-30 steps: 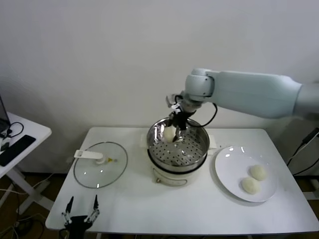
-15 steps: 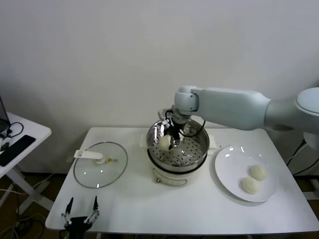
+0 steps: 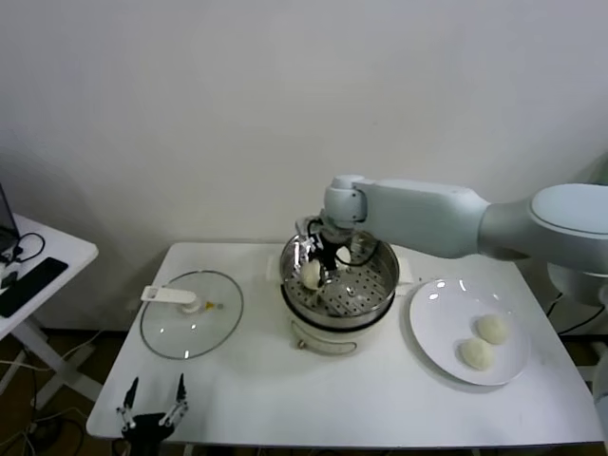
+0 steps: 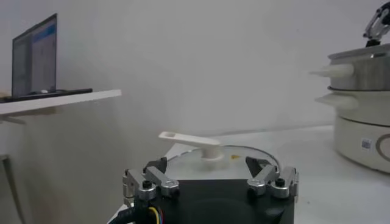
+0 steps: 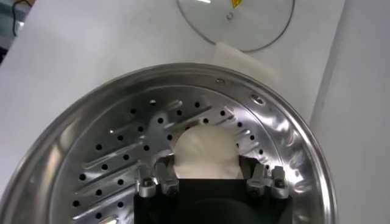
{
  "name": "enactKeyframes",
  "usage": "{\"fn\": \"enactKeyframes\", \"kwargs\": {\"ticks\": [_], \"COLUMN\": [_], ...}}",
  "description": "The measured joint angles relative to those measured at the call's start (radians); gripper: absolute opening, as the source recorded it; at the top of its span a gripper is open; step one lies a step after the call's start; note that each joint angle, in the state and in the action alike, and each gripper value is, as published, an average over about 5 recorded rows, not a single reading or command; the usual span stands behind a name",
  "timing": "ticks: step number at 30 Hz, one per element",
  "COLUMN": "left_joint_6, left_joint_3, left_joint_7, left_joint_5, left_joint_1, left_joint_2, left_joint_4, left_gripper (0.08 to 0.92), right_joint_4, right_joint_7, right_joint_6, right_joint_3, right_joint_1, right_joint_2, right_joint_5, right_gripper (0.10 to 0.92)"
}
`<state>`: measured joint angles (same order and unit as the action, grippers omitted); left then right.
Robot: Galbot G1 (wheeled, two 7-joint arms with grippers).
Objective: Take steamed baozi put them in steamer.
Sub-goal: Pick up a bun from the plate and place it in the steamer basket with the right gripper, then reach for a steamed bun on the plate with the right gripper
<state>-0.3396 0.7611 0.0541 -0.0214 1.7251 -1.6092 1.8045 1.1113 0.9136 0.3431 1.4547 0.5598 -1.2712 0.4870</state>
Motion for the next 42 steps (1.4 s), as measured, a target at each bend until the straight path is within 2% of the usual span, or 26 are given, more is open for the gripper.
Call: {"fn": "enactKeyframes", "kwargs": {"ticks": [6, 16, 26, 33, 42], "left_joint_6": [-0.002, -0.003, 0.001, 0.002, 0.000], "left_joint_3": [-0.001, 0.002, 0.002, 0.000, -0.003], "left_joint_7": [0.000, 0.000, 0.001, 0.000, 0.000], "left_joint_5": [-0.003, -0.006, -0.008, -0.008, -0.014], "left_joint_1": [0.002, 0.019, 0.027, 0.023, 0.025], "left_joint_2": [0.000, 0.000, 0.000, 0.000, 0.000], "left_joint_4": [0.000, 0.021, 0.034, 0.033, 0.028], "left_gripper": [0.823, 0.823, 0.823, 0.823, 0.823], "right_joint_4": [0.005, 0.046, 0.093, 0.130, 0.143], "right_joint_7": [0.004, 0.064, 0.187, 0.243, 0.251], "right_joint_6": [-0.007, -0.045, -0.134, -0.203, -0.248], "right_joint_3": [-0.003, 0.021, 0.119, 0.169, 0.124], "right_joint_1": [0.004, 0.084, 0.229, 0.257, 0.145], "right_joint_2": [0.008, 0.072, 0.229, 0.376, 0.553], "right_joint_5": [0.016, 0.067, 0.088, 0.031, -0.130], "right_gripper": [0.819, 0.823, 0.823, 0.823, 0.823]}}
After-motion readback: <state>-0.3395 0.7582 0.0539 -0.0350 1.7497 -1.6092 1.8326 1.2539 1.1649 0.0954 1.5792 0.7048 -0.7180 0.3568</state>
